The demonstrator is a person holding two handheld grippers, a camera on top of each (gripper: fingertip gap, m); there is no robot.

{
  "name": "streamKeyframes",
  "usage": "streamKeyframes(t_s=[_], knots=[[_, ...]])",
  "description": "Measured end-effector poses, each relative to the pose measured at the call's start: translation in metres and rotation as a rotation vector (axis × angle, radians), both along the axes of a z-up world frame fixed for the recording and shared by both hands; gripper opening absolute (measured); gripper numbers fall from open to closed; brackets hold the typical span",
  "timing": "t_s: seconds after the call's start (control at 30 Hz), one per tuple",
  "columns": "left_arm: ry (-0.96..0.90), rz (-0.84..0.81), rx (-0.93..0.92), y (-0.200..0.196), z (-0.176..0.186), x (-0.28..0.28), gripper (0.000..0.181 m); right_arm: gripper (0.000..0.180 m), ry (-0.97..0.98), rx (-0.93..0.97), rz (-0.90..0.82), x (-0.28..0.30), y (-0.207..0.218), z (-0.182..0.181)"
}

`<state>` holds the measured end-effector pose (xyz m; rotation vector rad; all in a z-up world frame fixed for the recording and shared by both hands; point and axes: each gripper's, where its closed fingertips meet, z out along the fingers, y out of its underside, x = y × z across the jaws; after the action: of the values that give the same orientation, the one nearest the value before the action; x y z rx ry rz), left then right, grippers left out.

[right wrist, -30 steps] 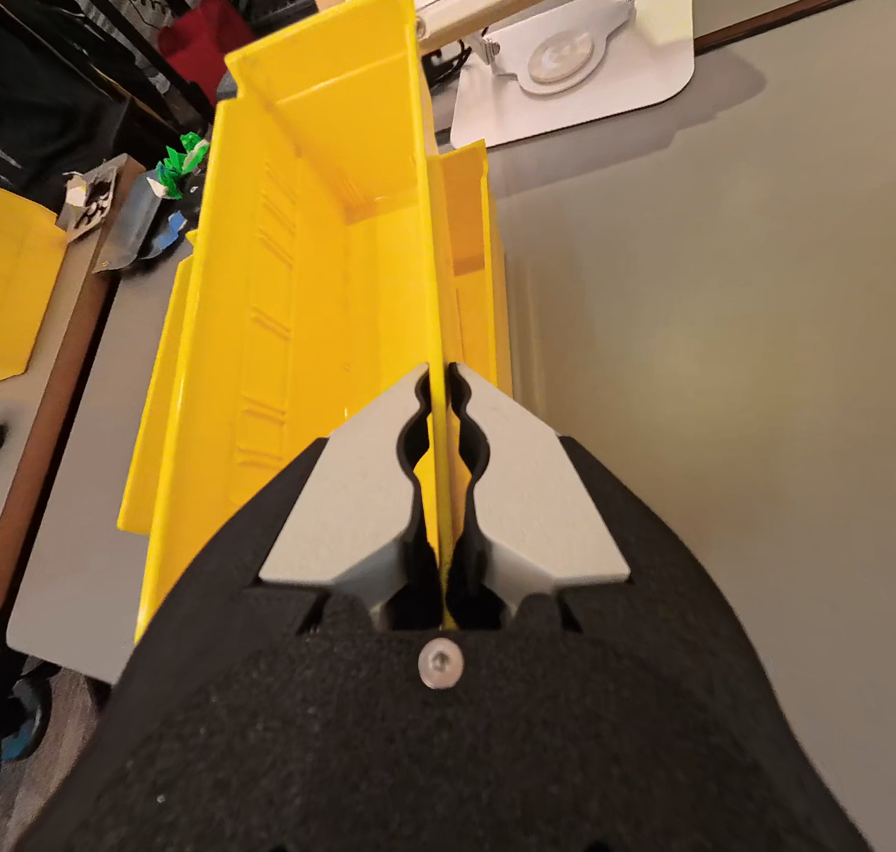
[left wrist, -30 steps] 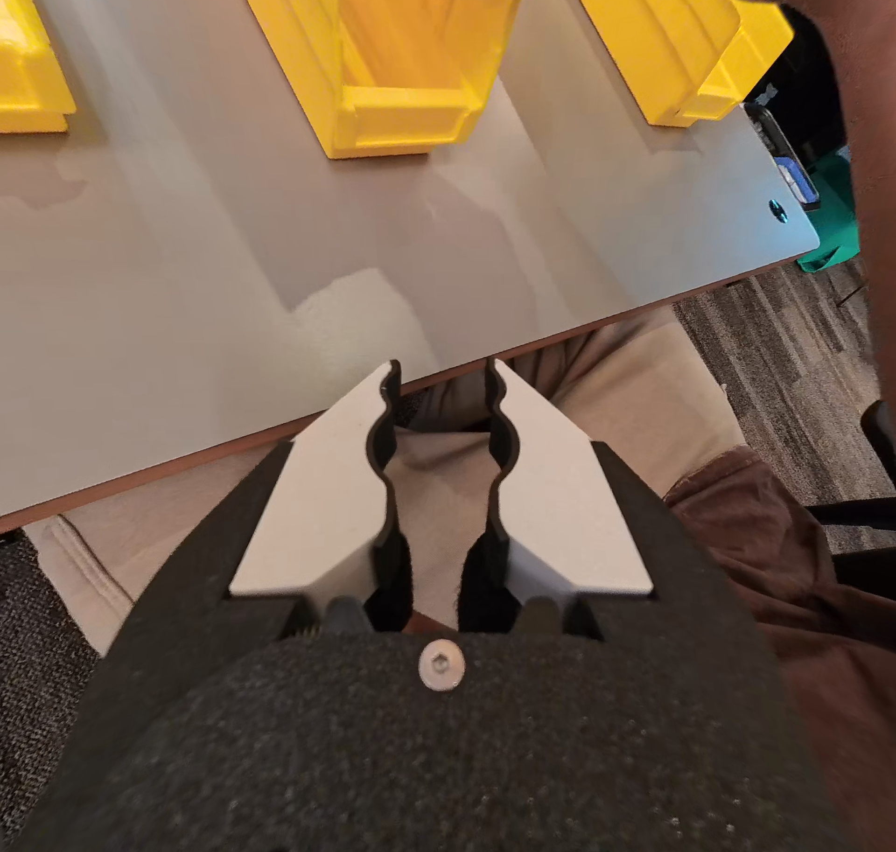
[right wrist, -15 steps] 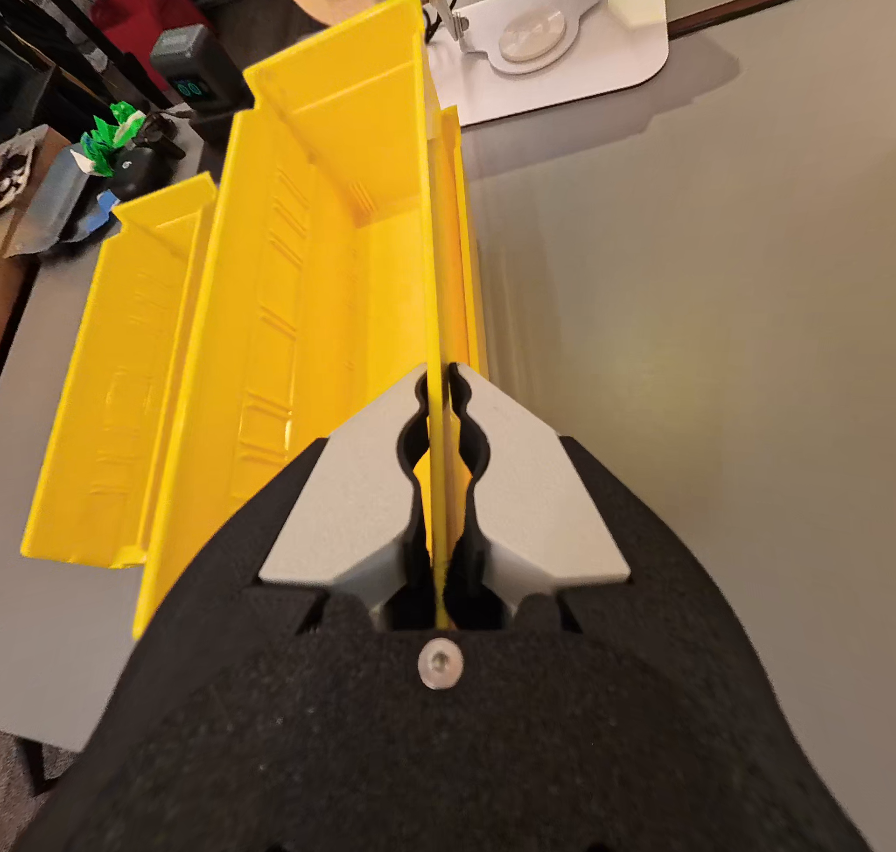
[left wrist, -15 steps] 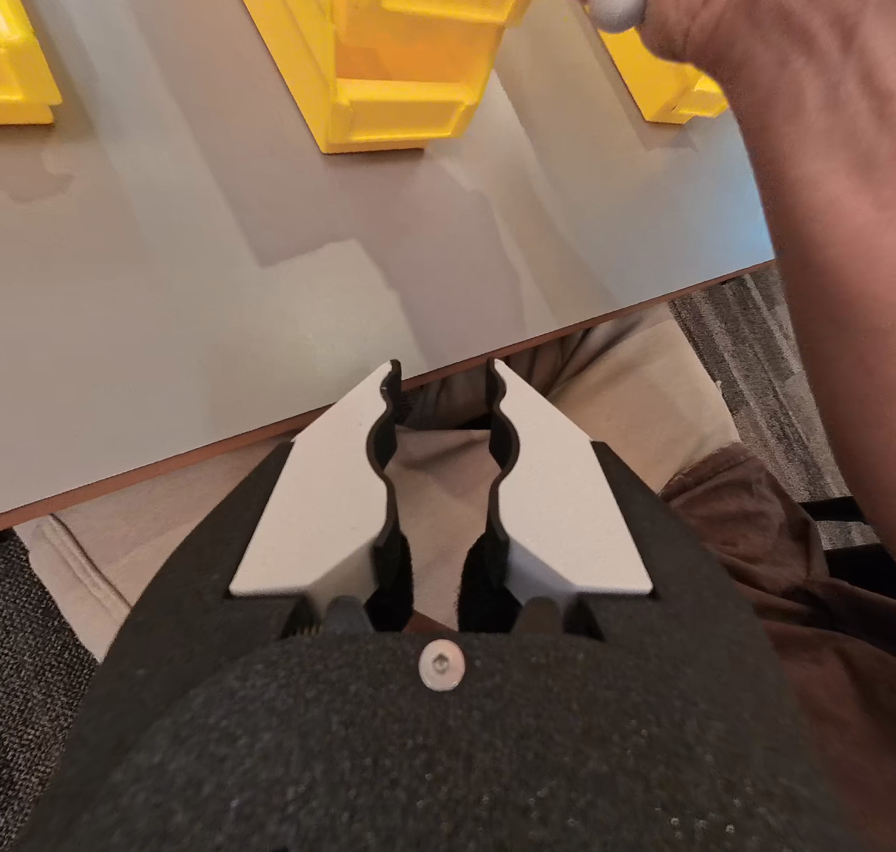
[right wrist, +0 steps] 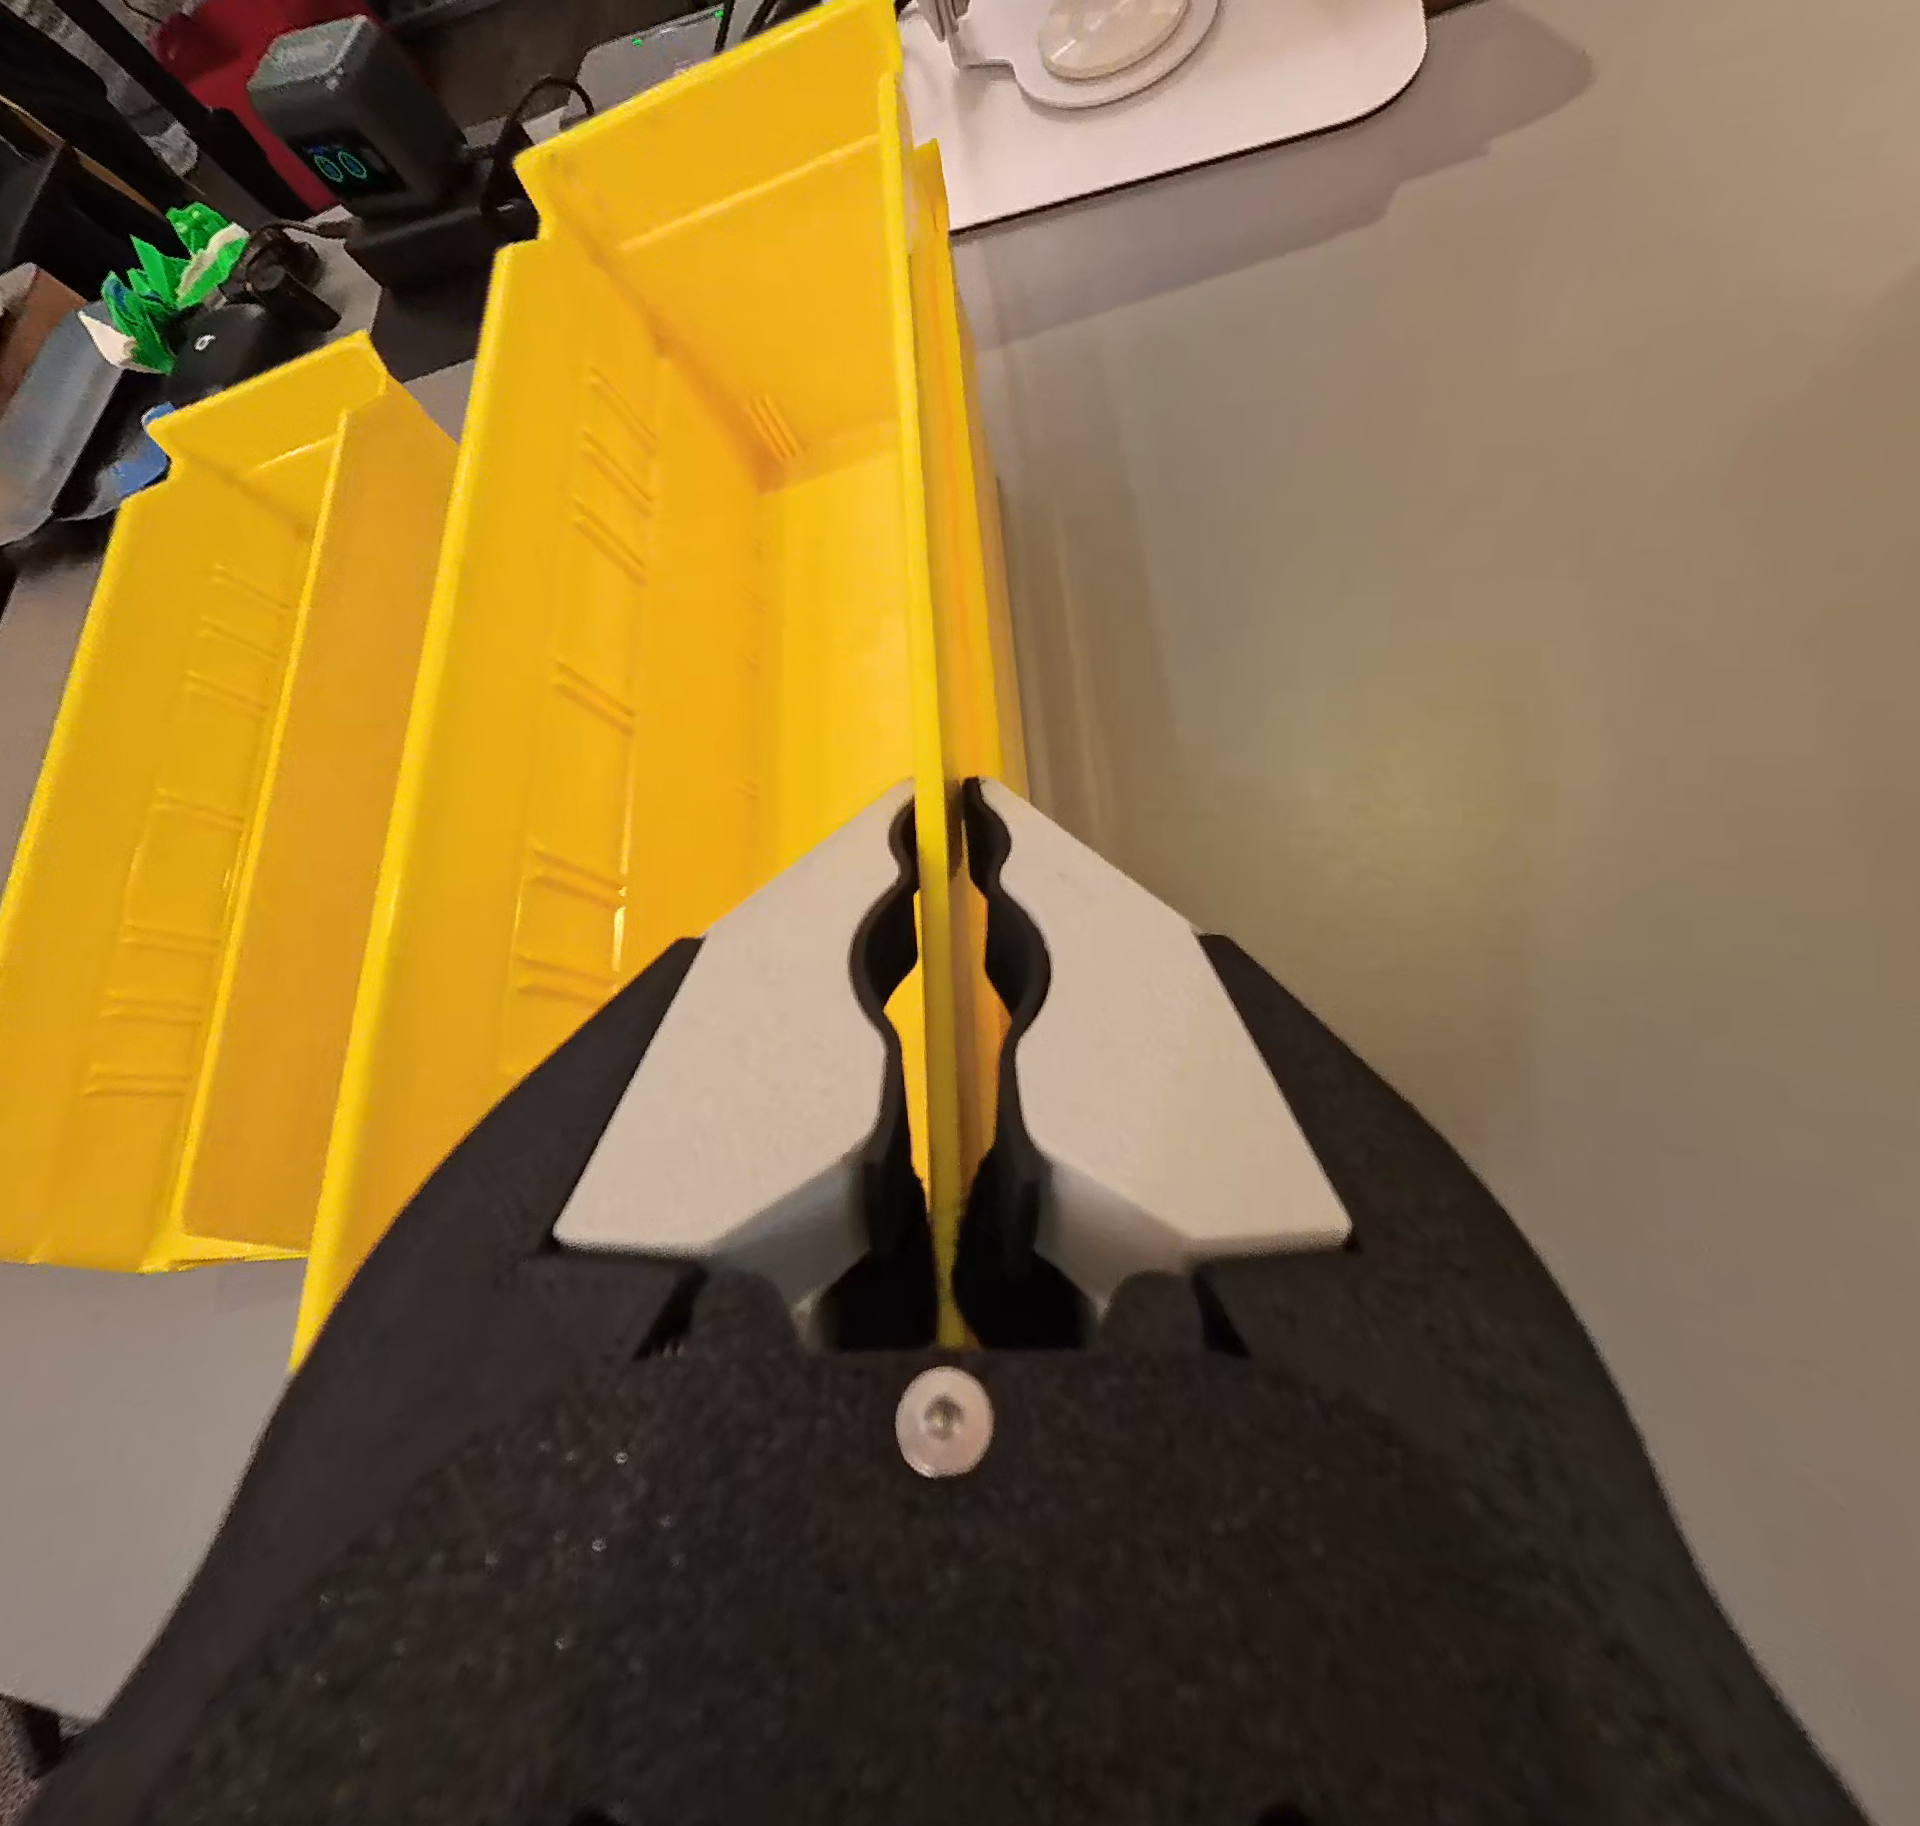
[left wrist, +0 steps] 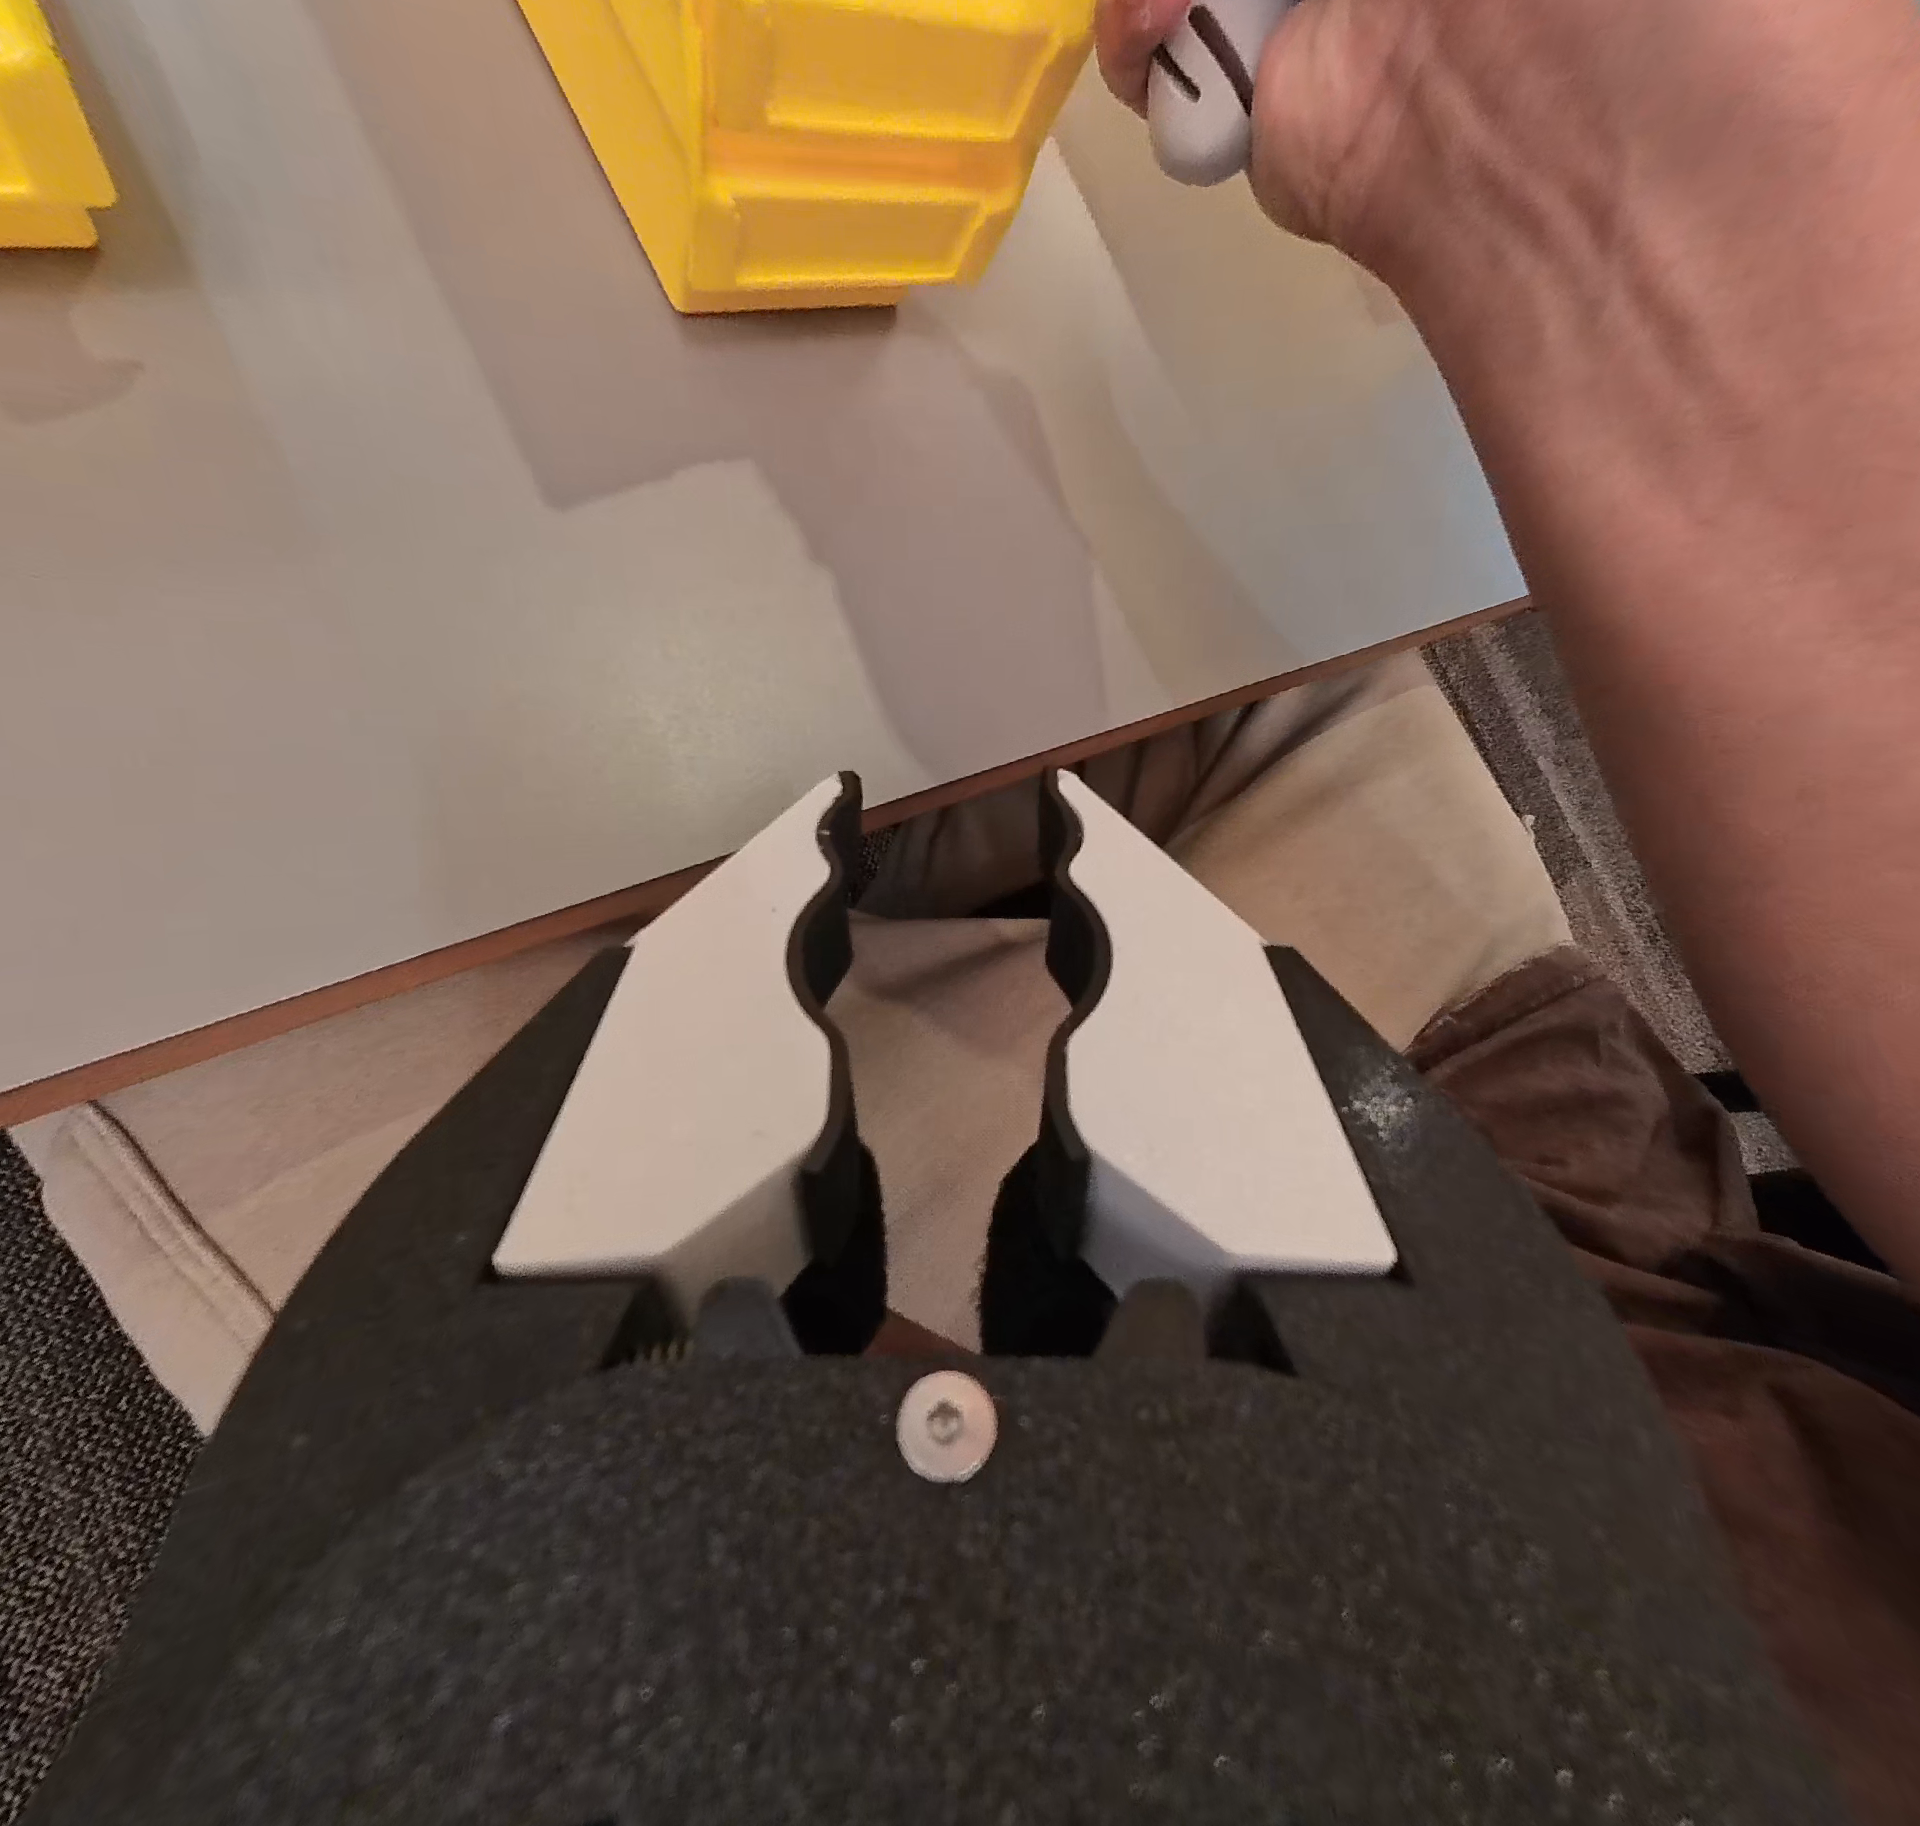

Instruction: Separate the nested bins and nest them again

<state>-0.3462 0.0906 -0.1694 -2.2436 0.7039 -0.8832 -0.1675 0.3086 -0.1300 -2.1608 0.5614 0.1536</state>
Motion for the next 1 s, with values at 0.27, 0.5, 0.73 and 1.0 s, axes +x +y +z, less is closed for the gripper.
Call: streamKeyframes(t_s=[0.27, 0.5, 0.73, 1.0], knots=[[0.010, 0.000, 0.009, 0.000, 0.000, -0.001, 0.032, 0.018, -0.016, 0.022, 0.039, -0.003, 0.001, 0.007], [0.016, -0.005, 0.014, -0.001, 0.000, -0.001, 0.031, 0.028, -0.042, 0.079, 0.150, 0.001, -0.014, 0.049], [0.027, 0.016, 0.011, 0.004, -0.003, -0.007, 0.032, 0.035, -0.056, 0.181, 0.219, 0.077, -0.086, 0.098], [0.066, 0.015, 0.021, 0.005, -0.007, -0.004, 0.032, 0.082, -0.114, 0.024, 0.185, 0.232, -0.168, 0.049]])
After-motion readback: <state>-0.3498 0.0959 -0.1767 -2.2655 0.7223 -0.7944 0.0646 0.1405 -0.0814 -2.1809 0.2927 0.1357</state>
